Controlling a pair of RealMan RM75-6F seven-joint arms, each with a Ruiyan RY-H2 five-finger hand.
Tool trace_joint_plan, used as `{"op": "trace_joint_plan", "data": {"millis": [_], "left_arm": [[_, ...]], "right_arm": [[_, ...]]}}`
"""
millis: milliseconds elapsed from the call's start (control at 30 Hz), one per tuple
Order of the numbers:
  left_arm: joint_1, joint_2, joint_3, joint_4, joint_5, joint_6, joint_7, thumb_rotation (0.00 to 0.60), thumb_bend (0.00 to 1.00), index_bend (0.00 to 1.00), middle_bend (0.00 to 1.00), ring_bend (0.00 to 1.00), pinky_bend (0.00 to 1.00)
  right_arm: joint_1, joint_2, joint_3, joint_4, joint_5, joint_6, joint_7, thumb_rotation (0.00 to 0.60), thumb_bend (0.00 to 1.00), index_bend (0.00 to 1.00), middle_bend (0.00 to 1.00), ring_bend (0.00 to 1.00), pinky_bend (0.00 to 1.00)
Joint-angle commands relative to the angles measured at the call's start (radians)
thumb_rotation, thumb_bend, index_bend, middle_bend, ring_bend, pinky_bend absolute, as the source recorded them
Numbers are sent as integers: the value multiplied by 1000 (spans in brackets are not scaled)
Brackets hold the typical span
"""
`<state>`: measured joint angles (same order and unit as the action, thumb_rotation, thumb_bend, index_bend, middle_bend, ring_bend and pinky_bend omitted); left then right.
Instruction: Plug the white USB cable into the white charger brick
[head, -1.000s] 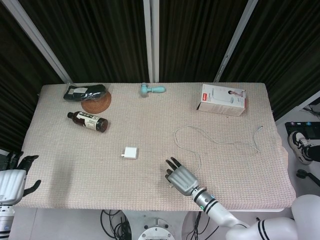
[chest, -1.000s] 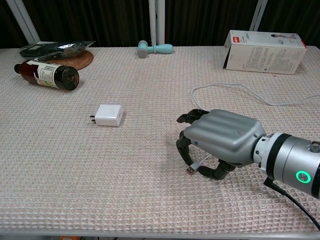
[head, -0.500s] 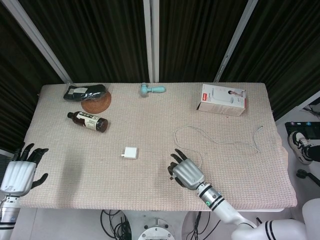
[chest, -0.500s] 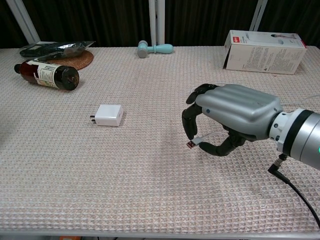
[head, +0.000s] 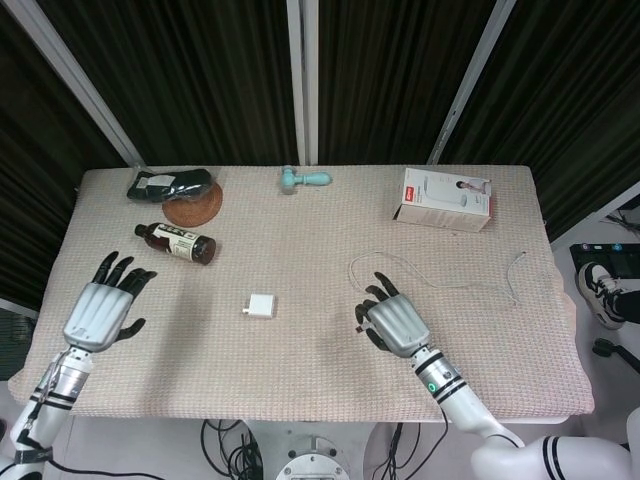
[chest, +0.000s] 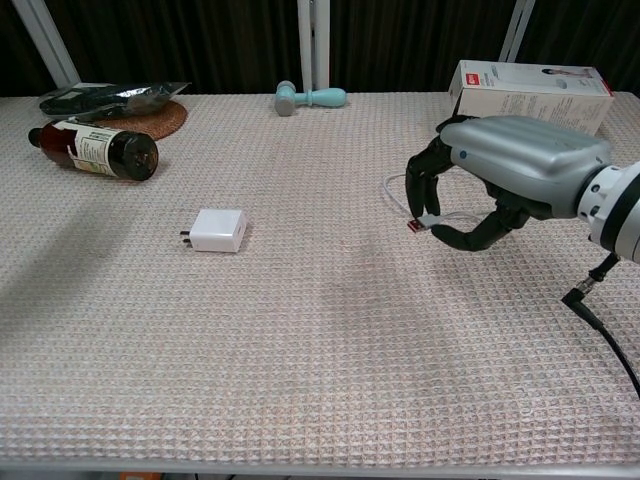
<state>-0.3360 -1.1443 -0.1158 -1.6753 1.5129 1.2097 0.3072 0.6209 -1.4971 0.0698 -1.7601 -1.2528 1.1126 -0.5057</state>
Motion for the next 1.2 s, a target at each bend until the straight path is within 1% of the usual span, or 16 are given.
{"op": "trace_joint_plan", "data": {"millis": [33,333,533,667,733,800,933,1000,1100,1200], "left_arm": [[-63,-43,-18,25,-25,-72,-7,600,187,199,229,75,0],[-187,-163,-29,113,-81,-223,-28,600,187,199,229,75,0],[-251,-254,-31,169,-137,-307,-57,600,187,202,229,75,0],[-288,-316,-38,200,-153,-336,-86,600,187,209,229,75,0],[-306,-346,-42,215,-165,-342,-78,600,189,217,229,75,0],[-319,-376,-48,229,-197,-347,-45,600,193,223,229,75,0],[-334,-417,-52,227,-283,-344,64,600,196,232,251,90,0],[-343,-430,-49,228,-292,-345,73,600,196,247,260,100,0],[-356,-448,-39,260,-277,-344,68,600,198,271,262,100,0],[-365,-461,-37,281,-289,-348,69,600,198,279,263,100,0]], "right_arm": [[-1,16,22,1,15,7,9,600,349,590,504,211,0],[5,79,94,6,72,18,22,600,349,596,511,218,0],[8,123,125,-8,104,24,18,600,349,596,511,218,0],[9,139,129,-16,115,24,16,600,348,596,511,218,0],[8,145,128,-20,119,25,16,600,348,596,511,218,0],[6,150,127,-23,119,29,18,600,348,596,510,218,0],[-1,159,123,-26,116,35,27,600,348,597,510,218,0],[-4,162,121,-23,116,37,35,600,348,598,510,218,0],[-8,166,118,-21,117,36,44,600,348,599,510,219,0],[-11,168,115,-19,113,37,52,600,348,600,510,219,0]]}}
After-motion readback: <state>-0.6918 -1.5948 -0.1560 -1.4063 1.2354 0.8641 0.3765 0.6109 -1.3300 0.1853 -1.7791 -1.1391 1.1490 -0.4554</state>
